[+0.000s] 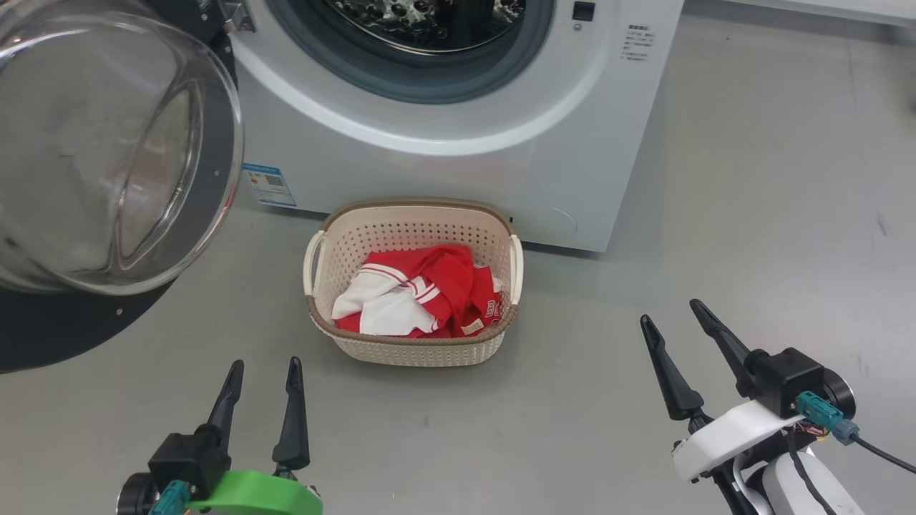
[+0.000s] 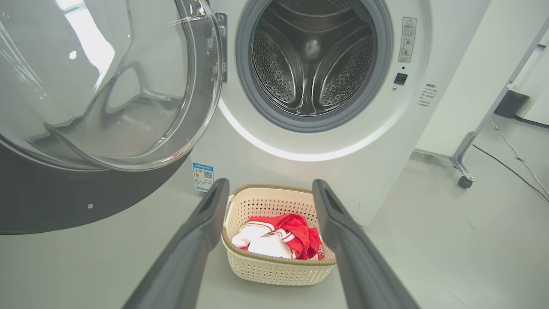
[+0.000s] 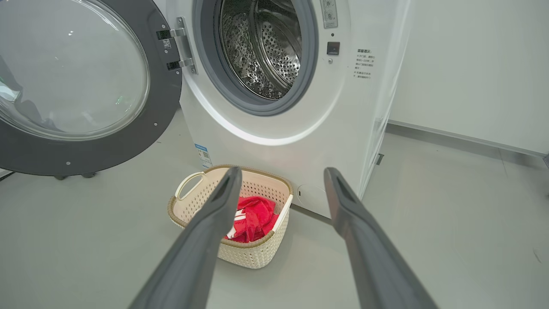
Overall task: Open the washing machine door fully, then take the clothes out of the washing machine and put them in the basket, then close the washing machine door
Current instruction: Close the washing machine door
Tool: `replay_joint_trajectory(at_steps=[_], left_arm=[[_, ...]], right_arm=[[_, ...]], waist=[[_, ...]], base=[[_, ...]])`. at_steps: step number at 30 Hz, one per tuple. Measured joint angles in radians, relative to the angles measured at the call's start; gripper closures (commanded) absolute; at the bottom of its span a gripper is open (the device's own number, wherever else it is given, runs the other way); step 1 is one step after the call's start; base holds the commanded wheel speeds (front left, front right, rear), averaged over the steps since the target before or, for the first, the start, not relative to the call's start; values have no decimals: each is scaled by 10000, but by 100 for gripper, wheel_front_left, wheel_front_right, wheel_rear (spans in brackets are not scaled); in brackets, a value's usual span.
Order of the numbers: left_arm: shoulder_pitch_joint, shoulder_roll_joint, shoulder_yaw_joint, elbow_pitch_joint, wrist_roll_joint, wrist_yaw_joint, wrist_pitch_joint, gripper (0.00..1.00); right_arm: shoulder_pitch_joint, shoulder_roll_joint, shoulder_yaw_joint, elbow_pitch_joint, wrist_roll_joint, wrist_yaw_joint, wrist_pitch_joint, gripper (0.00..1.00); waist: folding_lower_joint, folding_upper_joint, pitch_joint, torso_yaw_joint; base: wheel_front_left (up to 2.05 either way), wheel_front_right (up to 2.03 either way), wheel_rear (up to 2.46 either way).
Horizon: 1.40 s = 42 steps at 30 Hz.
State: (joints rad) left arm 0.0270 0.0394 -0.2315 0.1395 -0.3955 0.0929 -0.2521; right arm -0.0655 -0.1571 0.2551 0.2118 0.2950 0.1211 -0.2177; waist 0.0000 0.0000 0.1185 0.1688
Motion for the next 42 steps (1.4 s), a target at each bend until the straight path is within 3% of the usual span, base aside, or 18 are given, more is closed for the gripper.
replay_joint_trajectory(at_steps=[25, 42], left_arm=[[-35, -4, 420, -48, 136, 107, 0, 0], [184, 2, 591, -213, 190, 161, 0, 0]], right_arm=[[-65, 180, 477, -8, 54, 6, -94, 0], [-65, 268, 612, 21, 173, 8, -165, 0]], waist=[[0, 0, -393, 3133], [0, 0, -676, 3301]], base=[[0, 0, 0], [0, 0, 0]])
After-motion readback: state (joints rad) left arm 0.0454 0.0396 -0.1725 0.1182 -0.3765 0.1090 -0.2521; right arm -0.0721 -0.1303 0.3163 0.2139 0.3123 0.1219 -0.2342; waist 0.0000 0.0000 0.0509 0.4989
